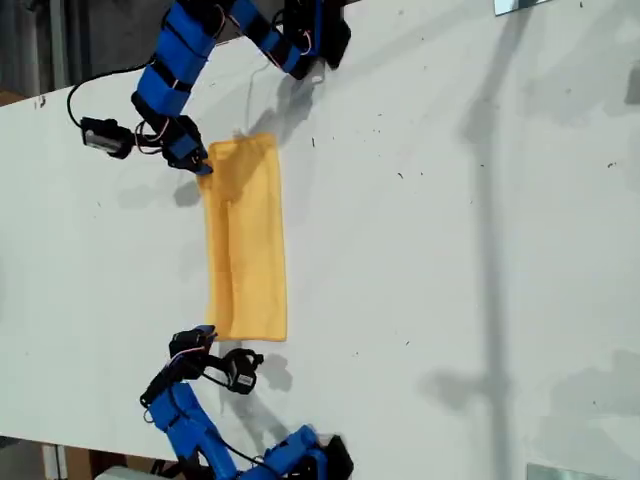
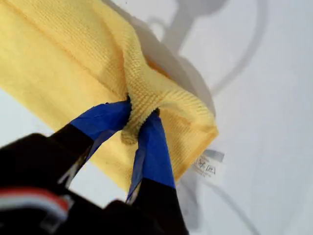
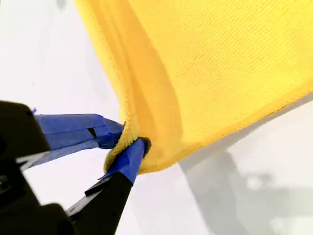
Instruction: Grasp corners of a square towel and fold twice.
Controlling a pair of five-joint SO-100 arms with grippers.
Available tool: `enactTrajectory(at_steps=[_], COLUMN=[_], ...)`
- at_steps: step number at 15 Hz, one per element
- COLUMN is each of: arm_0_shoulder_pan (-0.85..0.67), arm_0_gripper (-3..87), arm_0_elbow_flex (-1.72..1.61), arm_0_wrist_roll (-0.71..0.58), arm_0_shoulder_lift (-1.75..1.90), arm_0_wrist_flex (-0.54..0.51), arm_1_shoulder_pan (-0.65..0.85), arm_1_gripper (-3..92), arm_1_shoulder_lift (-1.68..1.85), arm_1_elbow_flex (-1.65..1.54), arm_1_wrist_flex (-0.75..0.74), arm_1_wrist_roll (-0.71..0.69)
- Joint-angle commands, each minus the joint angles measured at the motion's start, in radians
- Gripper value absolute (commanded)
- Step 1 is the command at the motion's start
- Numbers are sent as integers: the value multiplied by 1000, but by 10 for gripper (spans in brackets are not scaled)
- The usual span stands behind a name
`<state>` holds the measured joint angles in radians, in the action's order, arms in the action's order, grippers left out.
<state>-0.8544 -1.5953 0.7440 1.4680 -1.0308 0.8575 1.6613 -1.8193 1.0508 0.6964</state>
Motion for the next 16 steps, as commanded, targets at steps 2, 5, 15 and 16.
enactTrajectory(at_steps=[2, 5, 15, 16], arm_0_shoulder_pan=[112, 195, 267, 272], arm_0_gripper=[-4, -4, 272, 256], arm_0_elbow_flex=[-284, -434, -397, -383], arm_0_wrist_roll=[81, 152, 218, 221], arm_0_shoulder_lift=[319, 390, 394, 413], arm_0_wrist_flex=[83, 143, 54, 25], arm_1_shoulder_pan=[-92, -192, -241, -241], arm_1_gripper=[0, 0, 410, 422], arm_1_shoulder_lift=[351, 583, 617, 595], arm_1_elbow_flex=[-187, -316, -469, -457], arm_1_wrist_flex=[58, 138, 92, 95], arm_1_wrist_roll=[61, 144, 209, 206])
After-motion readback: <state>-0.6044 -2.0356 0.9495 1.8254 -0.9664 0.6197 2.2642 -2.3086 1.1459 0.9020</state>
